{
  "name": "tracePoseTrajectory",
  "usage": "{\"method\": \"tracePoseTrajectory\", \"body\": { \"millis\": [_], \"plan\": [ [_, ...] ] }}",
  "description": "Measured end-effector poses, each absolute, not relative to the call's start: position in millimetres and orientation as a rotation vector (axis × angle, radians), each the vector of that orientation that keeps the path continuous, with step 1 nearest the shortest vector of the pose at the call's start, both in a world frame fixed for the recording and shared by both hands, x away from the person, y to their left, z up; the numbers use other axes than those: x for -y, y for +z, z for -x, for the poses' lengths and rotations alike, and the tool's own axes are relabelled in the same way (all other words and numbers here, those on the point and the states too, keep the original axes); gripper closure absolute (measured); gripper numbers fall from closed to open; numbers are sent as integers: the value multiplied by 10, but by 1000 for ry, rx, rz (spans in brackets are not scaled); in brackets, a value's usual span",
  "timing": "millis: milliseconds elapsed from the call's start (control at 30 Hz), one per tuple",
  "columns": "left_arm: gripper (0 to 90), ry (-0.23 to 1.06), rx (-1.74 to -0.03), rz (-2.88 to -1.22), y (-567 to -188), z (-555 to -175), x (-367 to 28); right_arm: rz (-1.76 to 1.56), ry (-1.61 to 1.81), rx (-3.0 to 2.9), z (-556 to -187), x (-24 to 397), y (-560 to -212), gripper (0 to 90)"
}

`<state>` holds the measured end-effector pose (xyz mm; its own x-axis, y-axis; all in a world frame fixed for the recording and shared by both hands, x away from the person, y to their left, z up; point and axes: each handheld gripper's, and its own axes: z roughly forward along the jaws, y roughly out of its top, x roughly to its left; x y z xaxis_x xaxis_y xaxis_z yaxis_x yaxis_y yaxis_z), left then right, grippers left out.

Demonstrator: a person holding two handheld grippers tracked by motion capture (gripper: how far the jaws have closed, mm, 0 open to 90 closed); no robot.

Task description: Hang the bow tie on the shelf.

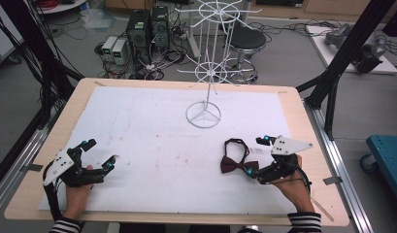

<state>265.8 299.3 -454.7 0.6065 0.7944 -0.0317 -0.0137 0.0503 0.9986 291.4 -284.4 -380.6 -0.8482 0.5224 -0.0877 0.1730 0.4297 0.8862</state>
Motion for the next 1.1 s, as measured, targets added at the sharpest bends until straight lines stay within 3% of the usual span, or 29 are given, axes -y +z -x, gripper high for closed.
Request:
{"method": "tracePoseTrajectory", "body": {
  "millis": [767, 833, 1100],
  "plan": [
    [26, 705, -720, -1398, -4548, -2659, -2993, -425, 1043, -2671, -3207, 2567, -3823, 11],
    [26, 704, -720, -1397, -4548, -2659, -2992, -403, 1011, -2701, -3228, 2539, -3834, 52],
    [26, 704, -721, -1398, -4548, -2658, -2994, -373, 923, -2769, -3313, 2462, -3886, 51]
  ]
}}
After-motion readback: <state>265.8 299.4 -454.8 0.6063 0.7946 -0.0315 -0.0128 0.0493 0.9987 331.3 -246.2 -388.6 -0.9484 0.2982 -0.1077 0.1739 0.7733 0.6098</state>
